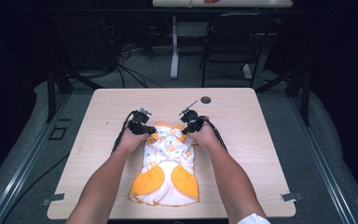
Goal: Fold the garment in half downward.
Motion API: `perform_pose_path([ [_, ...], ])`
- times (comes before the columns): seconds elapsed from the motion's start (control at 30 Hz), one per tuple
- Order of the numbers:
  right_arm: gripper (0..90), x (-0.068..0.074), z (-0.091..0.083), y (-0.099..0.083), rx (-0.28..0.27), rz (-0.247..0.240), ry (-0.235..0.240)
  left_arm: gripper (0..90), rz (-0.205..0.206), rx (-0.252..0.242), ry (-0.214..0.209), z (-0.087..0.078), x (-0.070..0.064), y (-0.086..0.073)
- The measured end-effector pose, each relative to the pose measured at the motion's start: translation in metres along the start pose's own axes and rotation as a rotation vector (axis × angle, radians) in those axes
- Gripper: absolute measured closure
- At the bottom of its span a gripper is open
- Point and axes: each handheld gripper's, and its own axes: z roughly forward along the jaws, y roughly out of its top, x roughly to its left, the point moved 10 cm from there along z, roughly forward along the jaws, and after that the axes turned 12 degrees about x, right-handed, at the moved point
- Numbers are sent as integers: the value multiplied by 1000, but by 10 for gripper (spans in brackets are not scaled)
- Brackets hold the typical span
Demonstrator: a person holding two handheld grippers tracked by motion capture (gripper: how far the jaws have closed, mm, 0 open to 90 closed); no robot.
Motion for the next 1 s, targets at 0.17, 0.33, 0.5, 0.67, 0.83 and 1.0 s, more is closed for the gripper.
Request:
perform_pose_path([
  [0.17, 853, 1, -2, 1, -2, -9, -16, 837, 13, 9, 13, -2, -1, 0],
  [0.33, 855, 3, -9, 1, -7, -29, -21, 840, 19, 4, 23, -8, -1, 0],
  [0.5, 856, 9, -25, 1, -38, -47, -17, 841, 30, -34, 13, -26, -6, 4],
  [0.67, 856, 9, -42, 1, -79, -37, 0, 841, 46, -59, 6, -42, -9, 7],
  [0.83, 856, 10, -59, 3, -115, -57, 2, 842, 68, -80, 7, -58, -13, 11],
  [1.0, 856, 11, -75, 6, -165, -60, 4, 842, 93, -105, 16, -75, -16, 16],
])
